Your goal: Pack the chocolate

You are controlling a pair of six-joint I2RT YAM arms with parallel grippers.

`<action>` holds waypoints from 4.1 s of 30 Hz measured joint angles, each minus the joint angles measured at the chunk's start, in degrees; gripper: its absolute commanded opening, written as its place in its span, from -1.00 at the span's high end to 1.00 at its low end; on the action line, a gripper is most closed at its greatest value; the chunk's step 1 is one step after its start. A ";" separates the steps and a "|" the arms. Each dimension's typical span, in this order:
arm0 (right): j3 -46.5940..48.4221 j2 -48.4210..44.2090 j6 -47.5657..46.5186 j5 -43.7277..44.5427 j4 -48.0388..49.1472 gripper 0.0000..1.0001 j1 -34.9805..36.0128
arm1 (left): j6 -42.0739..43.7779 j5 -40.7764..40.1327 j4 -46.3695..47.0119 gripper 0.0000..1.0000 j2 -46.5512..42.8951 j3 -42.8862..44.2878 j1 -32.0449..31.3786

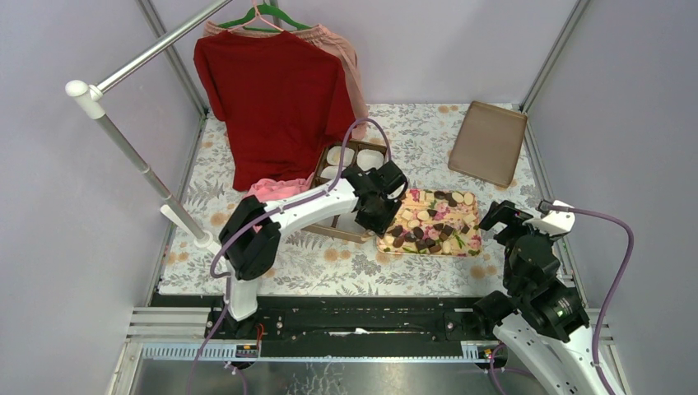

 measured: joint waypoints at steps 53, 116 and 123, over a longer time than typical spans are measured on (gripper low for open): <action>-0.17 -0.59 -0.24 0.00 0.61 -1.00 0.00 | -1.18 -3.82 -4.92 0.62 10.43 7.21 0.00; -0.39 -0.59 -0.42 0.07 0.63 -1.00 0.00 | 8.24 -4.90 -11.34 0.32 15.45 20.41 26.14; -0.39 -0.59 -0.39 0.07 0.63 -1.00 0.00 | 8.31 -4.61 -11.56 0.26 16.31 20.74 26.27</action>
